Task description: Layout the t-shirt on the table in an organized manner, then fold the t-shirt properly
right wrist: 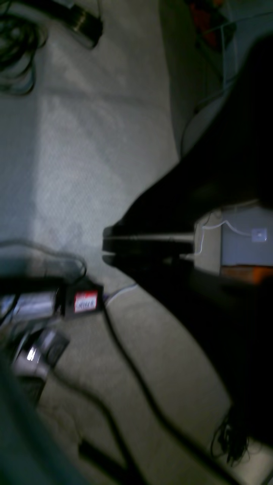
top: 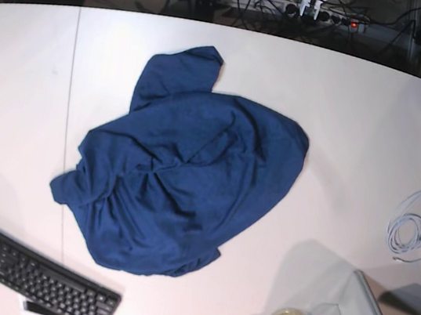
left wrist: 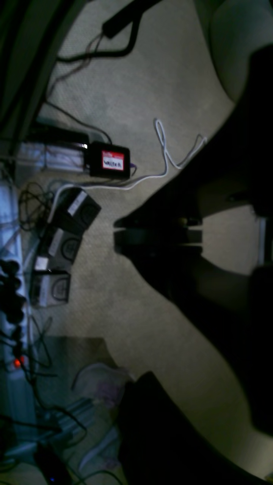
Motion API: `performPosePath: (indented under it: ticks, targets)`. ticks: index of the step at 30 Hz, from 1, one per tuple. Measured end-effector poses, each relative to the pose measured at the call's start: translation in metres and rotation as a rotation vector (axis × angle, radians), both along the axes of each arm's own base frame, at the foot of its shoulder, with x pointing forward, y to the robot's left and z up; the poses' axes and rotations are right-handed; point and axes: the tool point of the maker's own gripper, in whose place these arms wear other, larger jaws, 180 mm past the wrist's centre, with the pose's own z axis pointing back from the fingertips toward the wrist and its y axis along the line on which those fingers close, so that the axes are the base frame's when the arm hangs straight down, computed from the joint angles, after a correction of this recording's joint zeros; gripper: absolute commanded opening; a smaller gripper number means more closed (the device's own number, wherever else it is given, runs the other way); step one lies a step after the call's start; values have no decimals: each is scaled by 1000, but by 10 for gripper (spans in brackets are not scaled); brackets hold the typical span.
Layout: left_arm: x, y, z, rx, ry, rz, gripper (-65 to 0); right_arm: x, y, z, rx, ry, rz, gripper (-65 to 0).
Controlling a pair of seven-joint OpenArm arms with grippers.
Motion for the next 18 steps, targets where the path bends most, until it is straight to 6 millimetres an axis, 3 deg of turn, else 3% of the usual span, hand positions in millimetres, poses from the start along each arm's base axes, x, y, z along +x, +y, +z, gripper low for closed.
performPosePath:
  ticks: [6,10,12,15,18]
  targets:
    - [1,-5,0,-10,-2,1,-648,3,12,0,30,-7,-1,-620]
    - [1,-4,0,-8,-2,1,-648,-2,43,2,202,9,-4,-536]
    - [1,-4,0,-8,-2,1,-648,-5,55,4,239,15,-6,-554]
    - [1,-3,0,-6,-1,1,-648,-4,48,3,214,10,-6,-650]
    - [0,-3,0,-7,0,1,-648,6,14,0,76,-48,1,-644]
